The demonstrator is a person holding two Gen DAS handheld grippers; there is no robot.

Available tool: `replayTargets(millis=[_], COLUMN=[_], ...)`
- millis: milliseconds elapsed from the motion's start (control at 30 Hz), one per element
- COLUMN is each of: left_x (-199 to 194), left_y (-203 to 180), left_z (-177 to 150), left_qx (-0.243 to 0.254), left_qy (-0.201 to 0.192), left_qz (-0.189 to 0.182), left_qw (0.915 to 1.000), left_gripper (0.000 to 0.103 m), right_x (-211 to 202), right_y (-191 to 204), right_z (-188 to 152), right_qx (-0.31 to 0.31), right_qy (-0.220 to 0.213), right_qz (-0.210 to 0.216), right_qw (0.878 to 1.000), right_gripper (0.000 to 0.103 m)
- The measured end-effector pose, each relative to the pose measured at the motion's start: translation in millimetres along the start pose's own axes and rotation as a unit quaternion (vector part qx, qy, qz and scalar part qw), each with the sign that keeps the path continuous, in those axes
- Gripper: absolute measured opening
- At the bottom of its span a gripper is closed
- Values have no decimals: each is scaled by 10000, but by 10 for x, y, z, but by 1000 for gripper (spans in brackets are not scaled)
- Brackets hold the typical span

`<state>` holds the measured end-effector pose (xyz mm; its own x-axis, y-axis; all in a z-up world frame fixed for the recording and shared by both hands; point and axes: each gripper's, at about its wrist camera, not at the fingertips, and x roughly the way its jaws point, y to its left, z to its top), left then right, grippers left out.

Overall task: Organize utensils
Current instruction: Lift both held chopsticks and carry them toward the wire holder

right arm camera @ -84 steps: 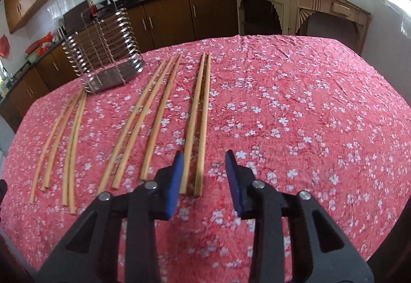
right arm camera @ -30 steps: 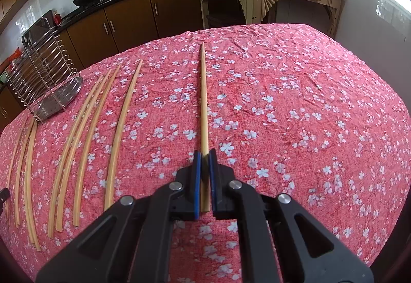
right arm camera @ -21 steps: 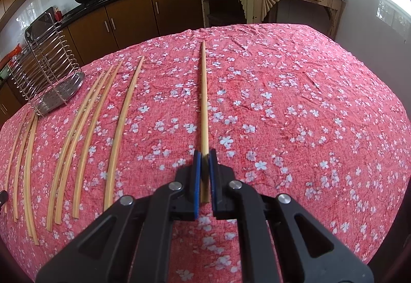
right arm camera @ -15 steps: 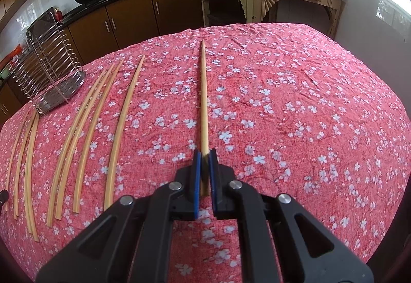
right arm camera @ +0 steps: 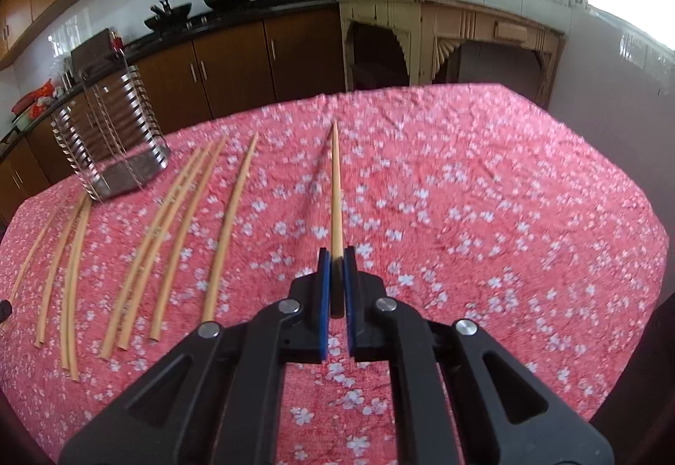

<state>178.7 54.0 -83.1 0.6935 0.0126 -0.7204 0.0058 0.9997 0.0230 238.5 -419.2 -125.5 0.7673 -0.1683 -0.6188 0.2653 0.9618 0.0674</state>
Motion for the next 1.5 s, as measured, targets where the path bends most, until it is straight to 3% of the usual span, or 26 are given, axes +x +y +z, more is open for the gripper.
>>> replayTargets(millis=[300,433,1000,1267,1500], left_x=[-593,-693,-932,-1102,-1349], left_y=[104,126,208,130,80], left_z=[249,375,946,1183,1477], left_qx=[-132,-281,-652,-594,-653], left_qy=[-1267,-1562,-2242,-2504,-2692], left_qz=[-39,-89,-91,-184,-522], left_qw=[9919,9873,9723,9661,9595], left_gripper=[6,6,6,6,6], right_x=[-456,-516,-750,-994,-1291], right_y=[75,81,101,129,266], right_z=[253,359,975,1291,1604], right_qx=[-253,-230,-80,26,132], right_qy=[-903,-1079,-1850,-2099,-2287], right_qz=[-54,44,407,958,1622], right_qw=[9956,9939,9819,9730,9598], right_gripper=[7,7,7,7,7])
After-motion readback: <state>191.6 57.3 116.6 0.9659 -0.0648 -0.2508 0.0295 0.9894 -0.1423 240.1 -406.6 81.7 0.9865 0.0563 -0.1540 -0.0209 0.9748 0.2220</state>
